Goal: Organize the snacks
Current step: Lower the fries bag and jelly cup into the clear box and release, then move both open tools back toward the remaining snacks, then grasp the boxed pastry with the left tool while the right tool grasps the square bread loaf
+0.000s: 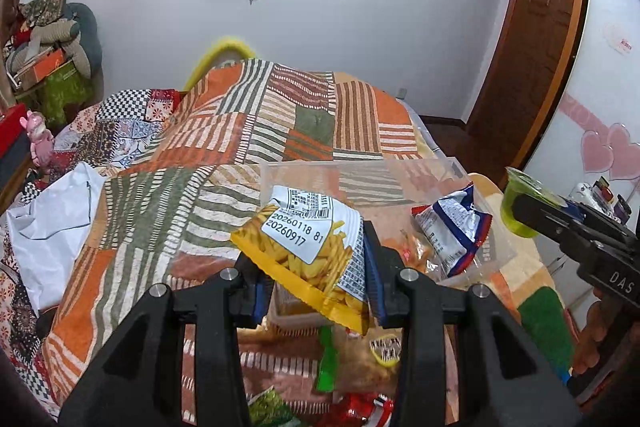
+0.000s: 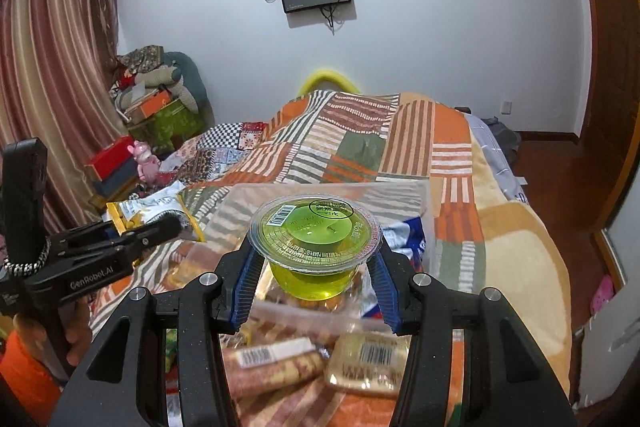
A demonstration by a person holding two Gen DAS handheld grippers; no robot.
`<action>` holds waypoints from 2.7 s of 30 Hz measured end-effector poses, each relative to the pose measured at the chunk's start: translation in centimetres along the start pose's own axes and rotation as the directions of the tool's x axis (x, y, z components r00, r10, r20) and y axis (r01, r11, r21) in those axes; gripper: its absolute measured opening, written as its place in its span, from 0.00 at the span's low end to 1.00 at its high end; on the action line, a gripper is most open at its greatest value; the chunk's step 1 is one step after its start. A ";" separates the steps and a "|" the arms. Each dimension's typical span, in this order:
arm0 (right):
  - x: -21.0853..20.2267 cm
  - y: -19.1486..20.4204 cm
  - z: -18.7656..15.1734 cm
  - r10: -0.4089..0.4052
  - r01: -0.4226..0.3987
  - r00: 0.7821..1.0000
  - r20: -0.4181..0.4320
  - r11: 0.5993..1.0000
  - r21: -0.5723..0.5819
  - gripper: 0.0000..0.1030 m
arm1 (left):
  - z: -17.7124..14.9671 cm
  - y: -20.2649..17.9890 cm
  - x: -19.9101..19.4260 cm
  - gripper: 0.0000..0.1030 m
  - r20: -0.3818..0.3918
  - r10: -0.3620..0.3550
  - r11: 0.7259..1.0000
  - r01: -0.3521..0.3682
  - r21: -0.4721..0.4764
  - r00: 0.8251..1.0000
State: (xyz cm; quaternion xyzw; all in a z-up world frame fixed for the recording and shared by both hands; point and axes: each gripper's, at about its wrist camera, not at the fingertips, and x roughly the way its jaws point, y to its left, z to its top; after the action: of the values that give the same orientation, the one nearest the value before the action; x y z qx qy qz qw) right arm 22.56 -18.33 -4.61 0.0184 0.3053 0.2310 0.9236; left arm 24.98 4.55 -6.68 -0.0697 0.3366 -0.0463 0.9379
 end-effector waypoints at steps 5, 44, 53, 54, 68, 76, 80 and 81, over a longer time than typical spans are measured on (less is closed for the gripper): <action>2.3 -0.2 0.1 -0.011 0.011 0.999 -0.036 1.000 0.002 0.46 | 0.2 -0.3 2.5 0.38 -0.039 -0.005 1.000 0.005 0.004 0.999; 2.8 -0.7 -1.5 -0.075 0.067 0.990 -0.122 0.995 -0.071 0.73 | -1.6 0.6 2.2 0.64 -0.064 -0.032 0.999 0.031 -0.014 0.997; 0.3 -1.3 -3.0 -0.076 0.068 0.991 -0.111 0.995 -0.072 0.78 | -3.1 3.1 -0.4 0.68 -0.073 0.042 0.999 -0.042 0.003 0.996; 0.2 -1.4 -3.3 -0.079 0.071 0.991 -0.110 0.995 -0.070 0.79 | -3.4 3.5 -0.4 0.68 -0.083 0.049 0.999 -0.049 0.004 0.995; 1.3 -3.0 -7.5 -0.099 0.091 0.971 -0.217 0.995 -0.047 0.82 | -7.3 8.7 3.7 0.70 -0.249 0.056 0.995 -0.075 -0.069 0.967; 3.3 -3.3 -8.9 -0.088 0.083 0.953 -0.291 0.996 -0.032 0.82 | -7.8 8.5 6.2 0.75 -0.274 0.013 0.998 -0.031 -0.060 0.962; 3.8 -3.1 -8.8 -0.084 0.079 0.950 -0.300 0.996 -0.032 0.82 | -7.6 8.2 7.3 0.80 -0.271 0.012 0.999 -0.025 -0.047 0.962; 4.0 -3.0 -8.8 -0.085 0.079 0.949 -0.302 0.996 -0.032 0.82 | -7.5 8.1 7.6 0.82 -0.272 0.019 0.999 -0.032 -0.042 0.962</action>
State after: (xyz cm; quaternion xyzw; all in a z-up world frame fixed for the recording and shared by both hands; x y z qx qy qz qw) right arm 21.60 -20.24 -14.46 -0.0389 0.4417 0.1955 0.8747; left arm 26.32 10.81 -18.48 -0.0797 0.4639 -0.0357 0.8816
